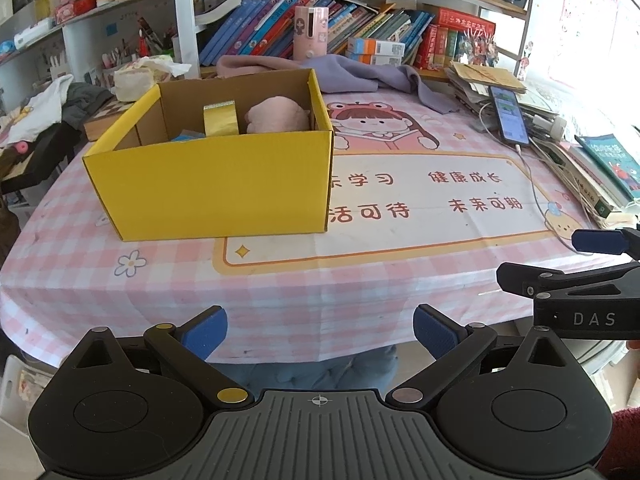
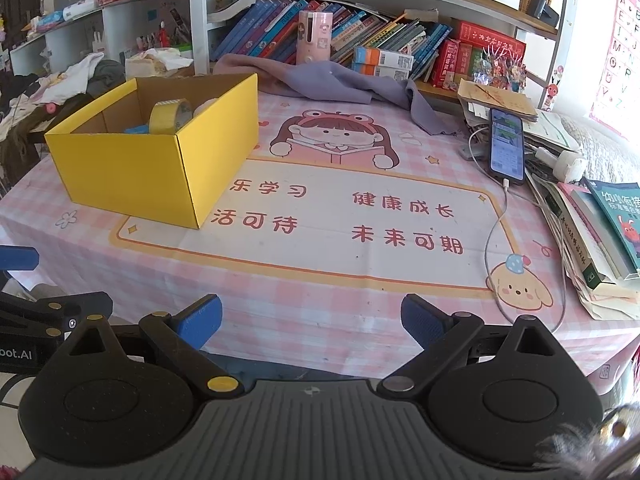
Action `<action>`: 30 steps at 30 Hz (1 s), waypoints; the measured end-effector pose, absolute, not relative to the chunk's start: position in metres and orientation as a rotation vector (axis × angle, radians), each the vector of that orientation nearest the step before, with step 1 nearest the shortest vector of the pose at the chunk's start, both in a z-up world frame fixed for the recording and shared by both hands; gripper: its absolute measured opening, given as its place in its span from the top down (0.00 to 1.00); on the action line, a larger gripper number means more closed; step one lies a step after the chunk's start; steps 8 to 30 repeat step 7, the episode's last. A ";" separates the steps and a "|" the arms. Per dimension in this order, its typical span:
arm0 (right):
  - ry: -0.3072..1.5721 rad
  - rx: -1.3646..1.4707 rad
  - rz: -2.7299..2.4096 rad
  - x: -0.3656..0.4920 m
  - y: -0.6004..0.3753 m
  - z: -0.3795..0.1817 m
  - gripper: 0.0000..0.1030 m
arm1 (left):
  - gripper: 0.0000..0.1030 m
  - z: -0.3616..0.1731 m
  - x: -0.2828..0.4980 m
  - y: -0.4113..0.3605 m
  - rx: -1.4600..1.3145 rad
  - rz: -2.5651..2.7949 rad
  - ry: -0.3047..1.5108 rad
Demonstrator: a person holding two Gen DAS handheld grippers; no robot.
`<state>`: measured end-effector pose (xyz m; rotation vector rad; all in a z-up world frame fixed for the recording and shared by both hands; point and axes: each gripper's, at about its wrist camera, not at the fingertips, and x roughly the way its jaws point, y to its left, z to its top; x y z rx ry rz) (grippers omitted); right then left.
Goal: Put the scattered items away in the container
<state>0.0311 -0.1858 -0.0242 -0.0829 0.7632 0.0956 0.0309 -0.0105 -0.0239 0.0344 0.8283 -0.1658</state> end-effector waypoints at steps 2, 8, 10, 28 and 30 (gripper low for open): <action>0.766 -0.082 0.095 0.031 -0.187 -0.025 0.06 | 0.02 -0.024 0.031 -0.010 0.034 -0.163 0.828; 0.768 -0.082 0.095 0.033 -0.190 -0.027 0.06 | 0.02 -0.025 0.034 -0.010 0.032 -0.156 0.830; 0.768 -0.082 0.095 0.033 -0.190 -0.027 0.06 | 0.02 -0.025 0.034 -0.010 0.032 -0.156 0.830; 0.768 -0.082 0.095 0.033 -0.190 -0.027 0.06 | 0.02 -0.025 0.034 -0.010 0.032 -0.156 0.830; 0.768 -0.082 0.095 0.033 -0.190 -0.027 0.06 | 0.02 -0.025 0.034 -0.010 0.032 -0.156 0.830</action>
